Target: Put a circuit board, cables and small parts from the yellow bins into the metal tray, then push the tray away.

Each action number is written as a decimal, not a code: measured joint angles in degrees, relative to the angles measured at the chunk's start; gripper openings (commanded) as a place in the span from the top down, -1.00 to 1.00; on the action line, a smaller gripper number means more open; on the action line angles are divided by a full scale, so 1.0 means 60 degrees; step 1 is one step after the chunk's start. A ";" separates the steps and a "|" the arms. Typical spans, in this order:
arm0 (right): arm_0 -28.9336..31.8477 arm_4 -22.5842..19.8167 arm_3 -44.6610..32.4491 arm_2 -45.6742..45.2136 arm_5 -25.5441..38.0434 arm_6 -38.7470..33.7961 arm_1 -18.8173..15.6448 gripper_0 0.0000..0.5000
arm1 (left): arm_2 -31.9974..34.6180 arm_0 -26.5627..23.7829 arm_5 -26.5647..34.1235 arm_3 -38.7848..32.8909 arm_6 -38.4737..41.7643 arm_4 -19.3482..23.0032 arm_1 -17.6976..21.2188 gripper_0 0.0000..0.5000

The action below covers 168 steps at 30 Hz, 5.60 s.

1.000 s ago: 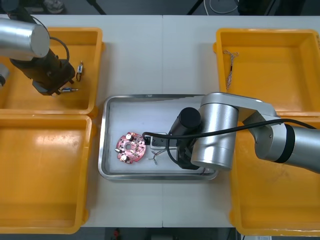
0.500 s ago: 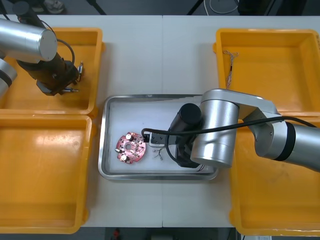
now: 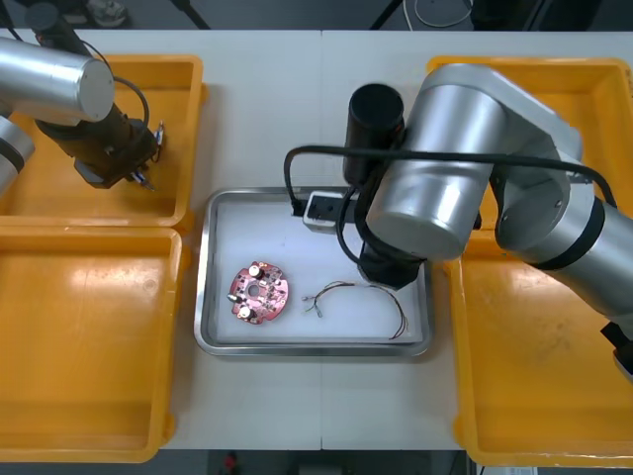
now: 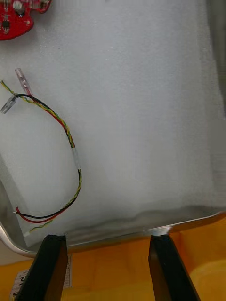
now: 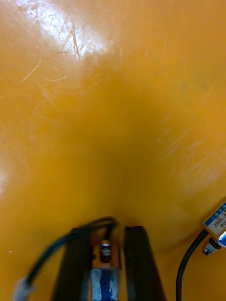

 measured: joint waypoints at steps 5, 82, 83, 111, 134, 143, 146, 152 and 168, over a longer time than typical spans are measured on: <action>0.0000 -0.0002 -0.0147 -0.1272 0.0020 0.0000 0.0107 -1.00 | -0.0085 0.0000 -0.0043 -0.0003 0.0000 0.0000 0.0000 1.00; 0.0184 0.4231 0.6601 -0.6951 -0.3985 -0.5693 0.1247 -1.00 | -0.3480 0.1074 0.1982 -0.6727 -0.1436 0.0355 -0.0400 1.00; 0.0137 0.4229 0.6780 -0.6951 -0.4138 -0.5693 0.1269 -1.00 | -0.3531 0.1074 0.1879 -0.6687 -0.1436 0.0336 -0.0400 1.00; -0.1557 0.4221 1.0590 -0.6773 -0.5976 -0.6338 0.1630 -1.00 | -0.3173 0.0914 0.3598 -0.7398 -0.1436 0.0442 -0.0512 -1.00; -0.1831 0.3975 1.1363 -0.6767 -0.5874 -0.6339 0.1715 -1.00 | 0.0733 0.0035 0.5858 -0.7802 -0.1669 0.1722 0.0581 -1.00; -0.1830 0.4132 1.1363 -0.6710 -0.6188 -0.6338 0.1715 -1.00 | 0.1581 0.0032 0.5859 -0.6548 -0.4061 0.1697 0.1219 -1.00; -0.1827 0.4203 1.1363 -0.6710 -0.6197 -0.6338 0.1715 -1.00 | 0.1910 0.0031 0.5859 -0.6125 -0.4708 0.1491 0.1222 -1.00; -0.1818 0.4206 1.1365 -0.6709 -0.6205 -0.6338 0.1715 -1.00 | 0.1990 0.0027 0.5770 -0.5138 -0.4765 0.0875 0.1222 -1.00; -0.1774 0.4169 1.1362 -0.6709 -0.6300 -0.6338 0.1706 -1.00 | 0.1878 0.0027 0.3007 -0.3444 -0.4919 0.0342 0.0874 -1.00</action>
